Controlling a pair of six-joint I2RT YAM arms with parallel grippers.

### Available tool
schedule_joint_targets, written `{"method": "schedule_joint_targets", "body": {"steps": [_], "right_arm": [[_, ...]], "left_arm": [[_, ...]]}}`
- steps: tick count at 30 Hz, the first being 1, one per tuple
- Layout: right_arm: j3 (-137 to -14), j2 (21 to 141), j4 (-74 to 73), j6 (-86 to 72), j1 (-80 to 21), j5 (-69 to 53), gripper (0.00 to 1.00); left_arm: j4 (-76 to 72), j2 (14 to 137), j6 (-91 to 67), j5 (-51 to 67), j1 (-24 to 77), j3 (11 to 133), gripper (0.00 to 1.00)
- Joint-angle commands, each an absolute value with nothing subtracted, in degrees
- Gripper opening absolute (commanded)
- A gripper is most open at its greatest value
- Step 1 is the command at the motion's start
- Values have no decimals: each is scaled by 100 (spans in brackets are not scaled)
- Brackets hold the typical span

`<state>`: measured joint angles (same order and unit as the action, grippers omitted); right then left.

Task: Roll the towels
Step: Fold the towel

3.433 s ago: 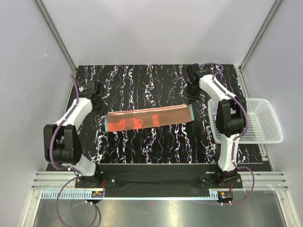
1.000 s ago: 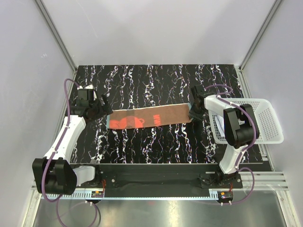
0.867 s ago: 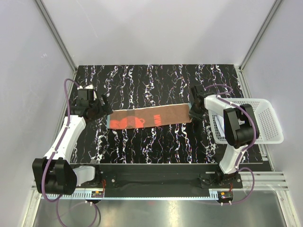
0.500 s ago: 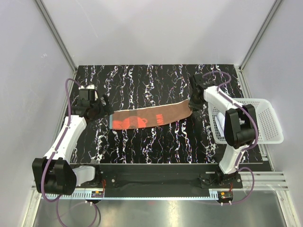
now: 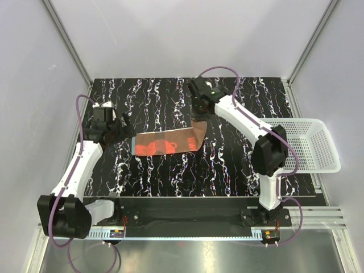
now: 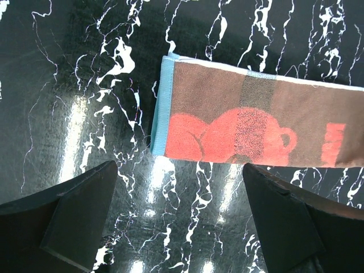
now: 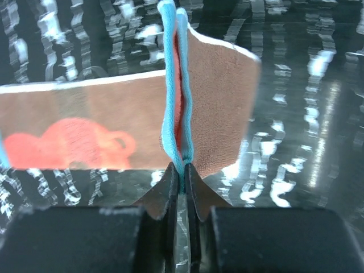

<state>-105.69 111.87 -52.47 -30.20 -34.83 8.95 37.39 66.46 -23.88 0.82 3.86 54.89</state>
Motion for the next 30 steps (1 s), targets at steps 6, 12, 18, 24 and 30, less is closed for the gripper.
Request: {"method": "schedule_joint_targets", "body": {"steps": [6,12,18,24,30], "right_arm": [[-11986,11882,-5511,-3137,-4244,510,7],[-12532,12260,-5335,-3217,-4622,282,5],[-13077,12787,-5326,-3182,-4869,114,5],[-13210,13034,-5186,-3234,-5054,62,5],[-13210,13113,-5063,-3234,-5220,18,5]], "left_arm": [[3525,6285,-2593,-316,290,5485,99],[3489,6065,-2733,-351,27,5440,99],[3498,5994,-2751,-413,9,5423,99],[3507,6012,-2760,-378,-149,5432,99],[3516,6038,-2760,-369,-202,5440,99]]}}
